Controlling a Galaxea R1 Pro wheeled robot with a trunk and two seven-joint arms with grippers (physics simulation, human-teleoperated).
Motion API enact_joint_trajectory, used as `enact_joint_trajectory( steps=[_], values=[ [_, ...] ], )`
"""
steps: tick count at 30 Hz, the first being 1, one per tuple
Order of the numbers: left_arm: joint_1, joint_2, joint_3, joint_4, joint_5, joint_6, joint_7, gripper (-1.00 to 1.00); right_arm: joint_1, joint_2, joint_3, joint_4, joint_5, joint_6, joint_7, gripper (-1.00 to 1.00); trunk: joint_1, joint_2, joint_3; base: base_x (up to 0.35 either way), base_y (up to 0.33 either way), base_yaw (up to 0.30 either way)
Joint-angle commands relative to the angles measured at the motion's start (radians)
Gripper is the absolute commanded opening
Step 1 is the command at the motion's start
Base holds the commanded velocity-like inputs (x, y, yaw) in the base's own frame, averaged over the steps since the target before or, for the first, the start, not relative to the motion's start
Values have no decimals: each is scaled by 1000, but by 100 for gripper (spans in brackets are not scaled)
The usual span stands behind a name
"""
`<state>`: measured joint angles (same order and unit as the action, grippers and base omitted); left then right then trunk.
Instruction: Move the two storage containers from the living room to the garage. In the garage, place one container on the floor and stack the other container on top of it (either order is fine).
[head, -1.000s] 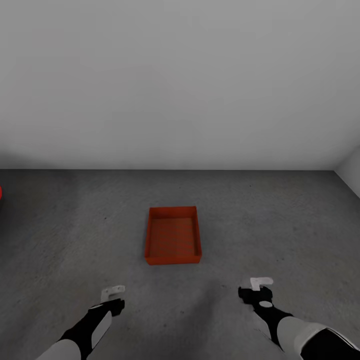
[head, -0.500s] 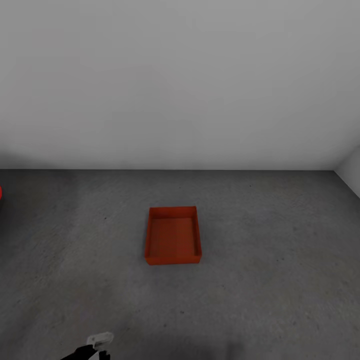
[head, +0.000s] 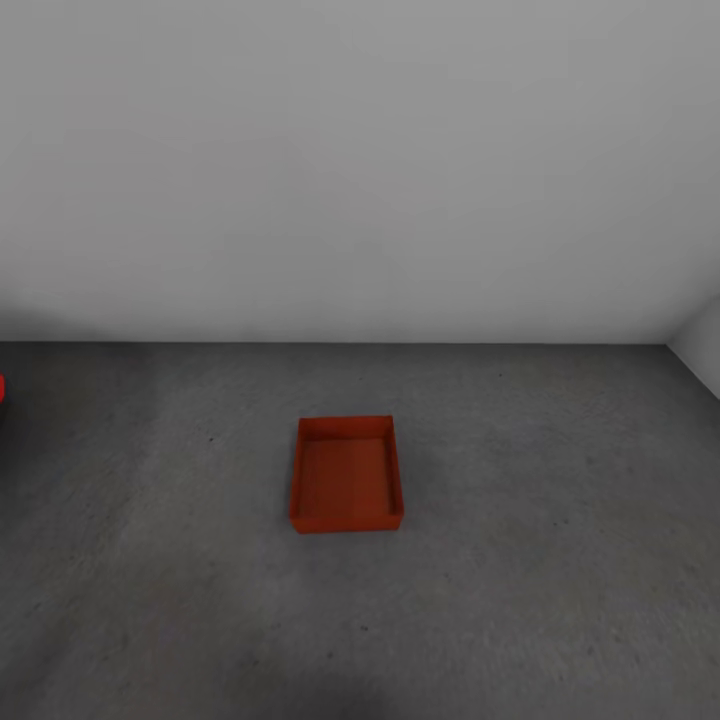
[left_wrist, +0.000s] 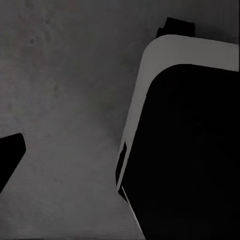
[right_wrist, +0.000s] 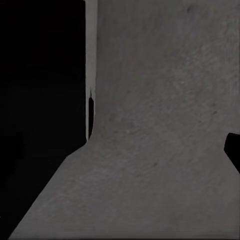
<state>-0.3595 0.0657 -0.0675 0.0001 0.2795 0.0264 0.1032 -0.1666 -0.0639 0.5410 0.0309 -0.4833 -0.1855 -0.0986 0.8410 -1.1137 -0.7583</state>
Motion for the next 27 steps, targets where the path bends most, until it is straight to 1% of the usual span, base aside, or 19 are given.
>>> enact_joint_trajectory(
  steps=[1,4,7,9,15,18,27],
  values=[
    [7,-1,-8,0,7,0,-7,100,2,1,8,3,-8,-6,0,100,0,0,1,0,0,0],
    [34,-2,-8,0,8,-16,-26,100,9,4,8,3,-9,-10,0,100,0,0,6,0,0,0],
    [63,-2,-8,0,12,-65,-34,100,16,5,8,3,-8,-15,1,100,0,0,10,0,0,0],
    [71,-1,-8,0,12,-80,-35,100,25,5,8,2,-7,-20,1,100,0,0,14,0,0,0],
    [77,0,-8,-2,11,-95,-36,100,38,6,8,2,-7,-28,7,100,0,0,23,0,0,-29],
    [79,-3,-7,-3,6,-100,-36,100,49,6,9,2,-3,-31,24,100,0,0,28,0,0,-75],
    [79,-2,-6,-5,7,-101,-36,100,54,8,10,1,-2,-36,29,100,0,0,42,0,0,-91]
  ],
)
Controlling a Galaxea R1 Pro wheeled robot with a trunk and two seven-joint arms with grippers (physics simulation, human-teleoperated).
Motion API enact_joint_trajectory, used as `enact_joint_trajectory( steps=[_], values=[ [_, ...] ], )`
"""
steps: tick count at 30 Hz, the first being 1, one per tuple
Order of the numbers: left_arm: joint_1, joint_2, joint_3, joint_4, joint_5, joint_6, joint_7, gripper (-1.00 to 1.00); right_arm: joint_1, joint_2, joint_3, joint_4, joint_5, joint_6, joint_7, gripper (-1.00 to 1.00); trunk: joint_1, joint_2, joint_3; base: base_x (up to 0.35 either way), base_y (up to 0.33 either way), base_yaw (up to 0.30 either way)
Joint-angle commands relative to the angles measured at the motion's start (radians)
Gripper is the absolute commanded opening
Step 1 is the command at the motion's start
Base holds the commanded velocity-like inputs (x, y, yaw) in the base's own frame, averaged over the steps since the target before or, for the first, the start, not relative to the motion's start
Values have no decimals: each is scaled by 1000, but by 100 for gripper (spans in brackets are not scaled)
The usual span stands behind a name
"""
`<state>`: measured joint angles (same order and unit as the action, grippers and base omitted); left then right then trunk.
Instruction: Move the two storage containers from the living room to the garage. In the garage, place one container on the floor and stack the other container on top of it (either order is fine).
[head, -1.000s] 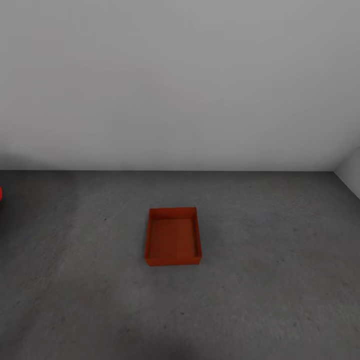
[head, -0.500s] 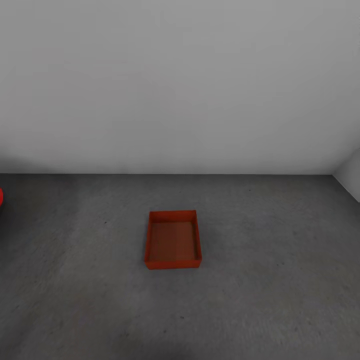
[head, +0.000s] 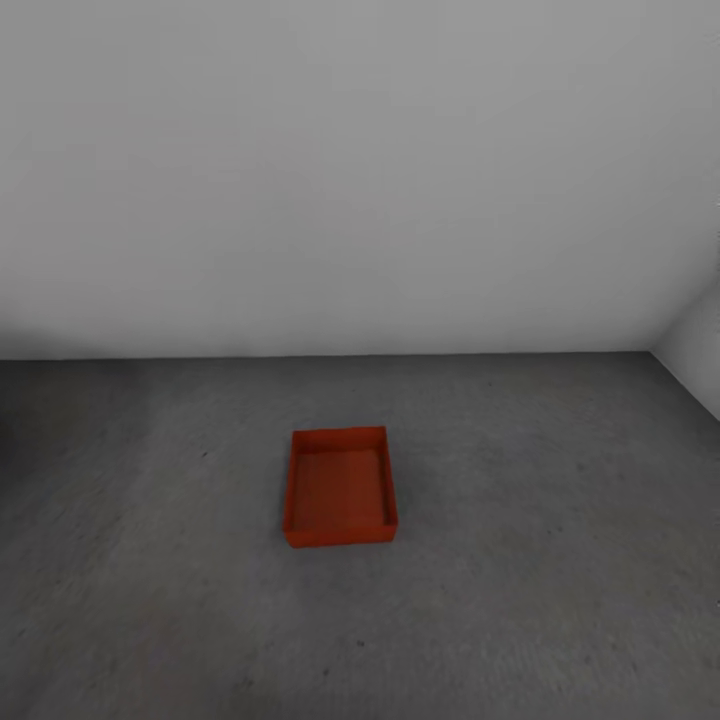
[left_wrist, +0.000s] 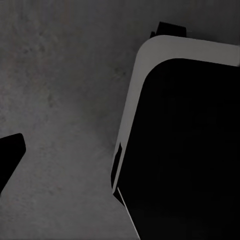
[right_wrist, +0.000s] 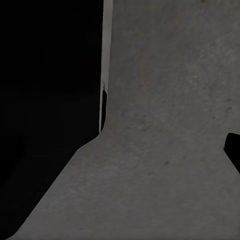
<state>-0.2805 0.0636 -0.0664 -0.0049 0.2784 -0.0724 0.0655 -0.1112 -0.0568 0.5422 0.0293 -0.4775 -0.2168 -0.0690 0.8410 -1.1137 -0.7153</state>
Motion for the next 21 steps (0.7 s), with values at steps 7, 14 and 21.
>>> enact_joint_trajectory(
  steps=[7,14,21],
  values=[
    [0,0,-7,0,8,-3,2,100,-1,1,8,3,-7,-4,11,100,0,0,11,0,0,-94],
    [0,0,-7,0,9,-3,2,100,-1,2,9,3,-3,-4,14,100,0,0,22,0,0,-15],
    [0,-1,-7,0,8,-3,2,100,-1,18,9,3,-1,-4,14,100,0,0,33,0,0,-1]
  ],
)
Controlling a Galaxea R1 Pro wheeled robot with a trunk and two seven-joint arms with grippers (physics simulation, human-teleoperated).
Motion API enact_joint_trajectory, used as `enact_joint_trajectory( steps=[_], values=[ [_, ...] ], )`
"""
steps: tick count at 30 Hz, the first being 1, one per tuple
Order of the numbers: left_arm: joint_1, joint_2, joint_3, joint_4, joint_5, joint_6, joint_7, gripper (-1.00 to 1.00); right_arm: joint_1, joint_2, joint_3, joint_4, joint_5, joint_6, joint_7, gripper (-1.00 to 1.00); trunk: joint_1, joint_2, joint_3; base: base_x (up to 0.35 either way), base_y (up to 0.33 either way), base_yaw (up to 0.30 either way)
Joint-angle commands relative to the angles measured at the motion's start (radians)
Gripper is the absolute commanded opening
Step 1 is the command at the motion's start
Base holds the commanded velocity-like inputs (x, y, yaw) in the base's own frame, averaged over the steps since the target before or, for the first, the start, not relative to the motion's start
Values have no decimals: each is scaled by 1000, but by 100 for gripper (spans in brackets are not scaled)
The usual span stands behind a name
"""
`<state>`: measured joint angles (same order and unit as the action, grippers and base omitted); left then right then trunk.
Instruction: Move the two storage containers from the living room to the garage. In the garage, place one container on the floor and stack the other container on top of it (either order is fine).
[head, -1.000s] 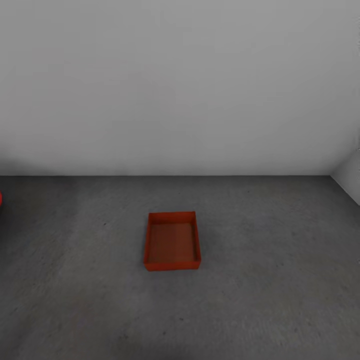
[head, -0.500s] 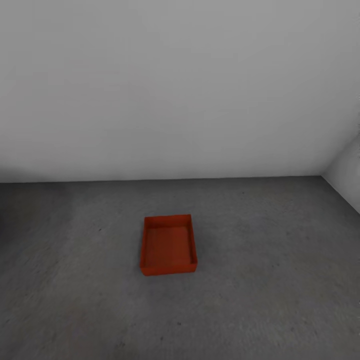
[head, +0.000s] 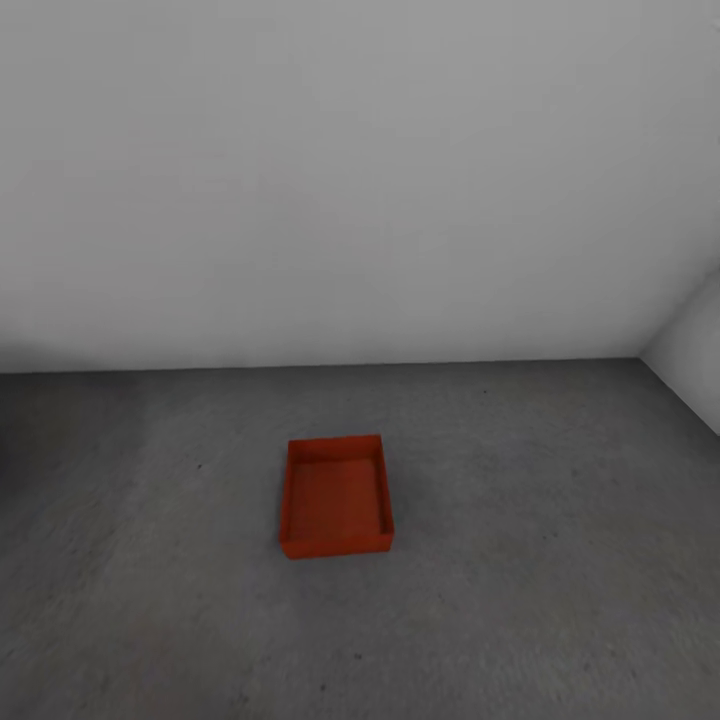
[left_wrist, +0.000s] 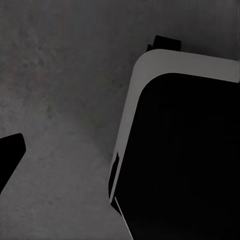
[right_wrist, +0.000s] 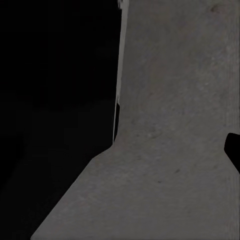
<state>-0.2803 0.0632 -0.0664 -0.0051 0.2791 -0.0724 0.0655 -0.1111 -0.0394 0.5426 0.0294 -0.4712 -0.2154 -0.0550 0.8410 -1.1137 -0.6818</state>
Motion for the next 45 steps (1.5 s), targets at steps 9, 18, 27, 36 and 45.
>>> enact_joint_trajectory(
  steps=[9,18,27,36,45],
  values=[
    [0,0,-7,1,7,-3,2,100,-1,3,8,3,-8,-14,-1,100,0,0,14,0,0,0],
    [0,0,-7,1,7,-3,2,100,-1,4,8,3,-7,-20,-2,100,0,0,28,0,0,0],
    [0,0,-7,1,7,-3,2,100,-1,4,8,3,-7,-19,-2,100,0,0,42,0,0,0],
    [0,0,-7,1,8,-3,2,100,-1,3,8,3,-8,-21,-2,100,0,0,57,0,0,0],
    [0,0,-7,1,7,-3,2,100,-1,3,8,4,-9,-21,-2,100,0,0,71,0,0,0]
  ],
)
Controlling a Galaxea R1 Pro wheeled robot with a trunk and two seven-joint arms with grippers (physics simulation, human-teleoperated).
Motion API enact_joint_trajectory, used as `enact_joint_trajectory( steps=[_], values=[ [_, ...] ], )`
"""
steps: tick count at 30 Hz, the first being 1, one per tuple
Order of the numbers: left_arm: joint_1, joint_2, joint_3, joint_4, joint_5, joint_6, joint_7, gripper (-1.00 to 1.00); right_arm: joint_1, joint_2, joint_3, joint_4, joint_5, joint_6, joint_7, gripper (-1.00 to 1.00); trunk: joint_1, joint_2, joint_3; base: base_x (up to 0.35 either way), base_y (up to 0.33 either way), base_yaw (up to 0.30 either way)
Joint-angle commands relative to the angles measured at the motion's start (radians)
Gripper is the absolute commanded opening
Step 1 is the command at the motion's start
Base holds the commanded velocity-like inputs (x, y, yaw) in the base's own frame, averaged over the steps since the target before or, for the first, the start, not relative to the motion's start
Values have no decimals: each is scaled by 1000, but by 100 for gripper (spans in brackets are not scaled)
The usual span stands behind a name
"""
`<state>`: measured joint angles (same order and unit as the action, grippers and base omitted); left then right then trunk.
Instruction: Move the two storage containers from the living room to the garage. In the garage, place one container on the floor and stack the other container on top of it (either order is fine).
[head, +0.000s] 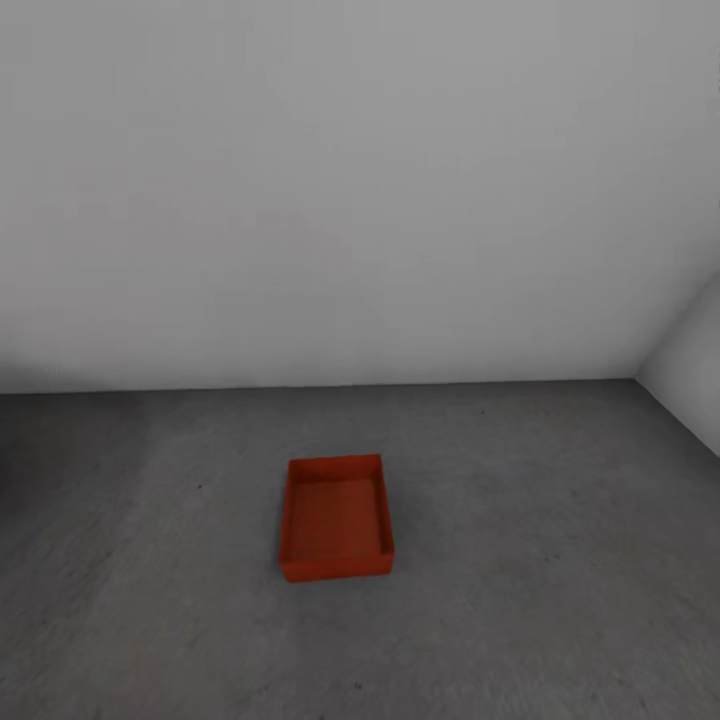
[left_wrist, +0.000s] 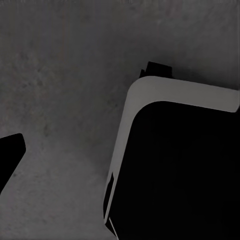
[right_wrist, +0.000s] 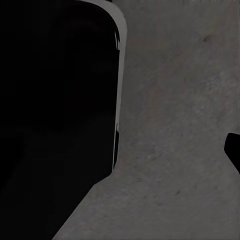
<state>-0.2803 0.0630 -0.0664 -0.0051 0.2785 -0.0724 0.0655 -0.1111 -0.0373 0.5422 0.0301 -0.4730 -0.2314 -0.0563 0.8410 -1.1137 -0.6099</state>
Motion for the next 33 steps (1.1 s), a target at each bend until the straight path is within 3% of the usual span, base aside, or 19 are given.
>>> enact_joint_trajectory(
  steps=[1,33],
  values=[
    [0,0,-7,1,8,-3,2,100,-1,1,8,3,-7,-5,0,100,0,0,1,0,0,0],
    [0,0,-7,1,8,-3,2,100,-1,1,9,2,-6,-5,1,100,0,0,52,0,0,0]
  ],
)
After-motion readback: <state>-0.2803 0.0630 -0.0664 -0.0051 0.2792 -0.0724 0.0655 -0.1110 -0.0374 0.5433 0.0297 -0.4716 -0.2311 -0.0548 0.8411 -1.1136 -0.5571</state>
